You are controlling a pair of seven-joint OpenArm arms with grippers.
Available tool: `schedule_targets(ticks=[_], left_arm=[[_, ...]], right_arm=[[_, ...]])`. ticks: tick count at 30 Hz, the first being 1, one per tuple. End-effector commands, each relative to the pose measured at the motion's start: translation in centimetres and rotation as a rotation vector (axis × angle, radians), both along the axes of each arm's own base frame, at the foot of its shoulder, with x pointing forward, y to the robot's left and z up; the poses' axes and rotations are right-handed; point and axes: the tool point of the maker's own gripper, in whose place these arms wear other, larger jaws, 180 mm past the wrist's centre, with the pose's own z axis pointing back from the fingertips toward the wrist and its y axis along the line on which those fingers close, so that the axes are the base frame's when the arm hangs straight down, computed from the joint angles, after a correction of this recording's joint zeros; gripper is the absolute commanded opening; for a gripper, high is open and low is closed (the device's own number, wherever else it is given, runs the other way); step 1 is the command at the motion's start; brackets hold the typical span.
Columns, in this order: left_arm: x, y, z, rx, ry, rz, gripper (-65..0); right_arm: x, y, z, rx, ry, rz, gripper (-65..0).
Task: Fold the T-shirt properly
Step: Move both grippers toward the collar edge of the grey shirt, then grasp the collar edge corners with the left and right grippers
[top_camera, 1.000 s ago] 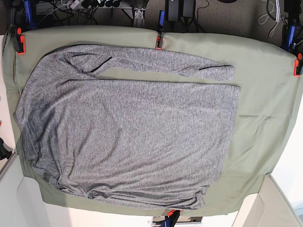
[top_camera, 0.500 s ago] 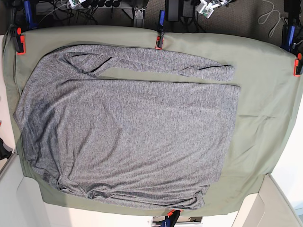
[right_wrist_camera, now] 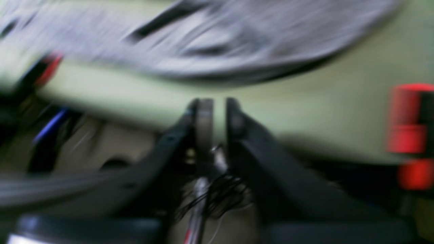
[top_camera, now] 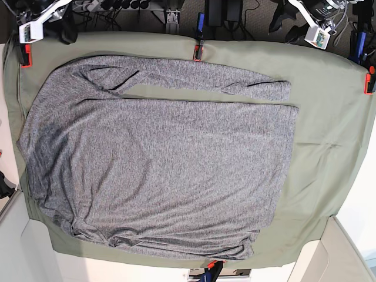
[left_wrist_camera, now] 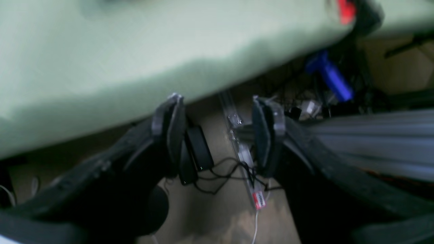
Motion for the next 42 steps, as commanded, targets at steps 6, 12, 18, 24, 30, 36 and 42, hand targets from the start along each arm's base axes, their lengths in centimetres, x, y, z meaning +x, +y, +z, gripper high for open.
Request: schedule_targets(ticks=[6,12,18,24,30,36,42], left_arm=[[1.3,1.2,2.0,0.001,-0.06,-0.012,-27.2],[2.1,2.3,2.4,0.044,-0.068,-0.039,-19.3],[4.5,3.7,3.0,0.089,-0.119,-0.004,-19.4],[5.6,3.9,3.0,0.085,-0.141,0.02,-19.4],[5.9,4.3,1.5,0.078,-0.108,0.033,-19.4],[6.7,4.9,0.9,0.076,-0.107,0.047,-19.4],[7.5,4.9,1.0,0.067,-0.124,0.049,-19.4]], right_arm=[[4.6,-4.7,1.5,-0.089,-0.05,-0.151,-24.9],[8.0,-5.9,1.7,-0.087,-0.105,-0.189,-24.9],[9.8,-8.6,-0.8,-0.09,-0.073,-0.273,-24.9],[11.5,-9.6,-0.9,-0.117,-0.087,-0.286,-24.9],[13.1,-10.0,-1.4,-0.094,-0.091,-0.292,-24.9],[13.2,-10.5,-2.6,-0.081,-0.056,-0.308,-24.9],[13.1,-10.4,-2.9,-0.081,-0.042,-0.306,-24.9]])
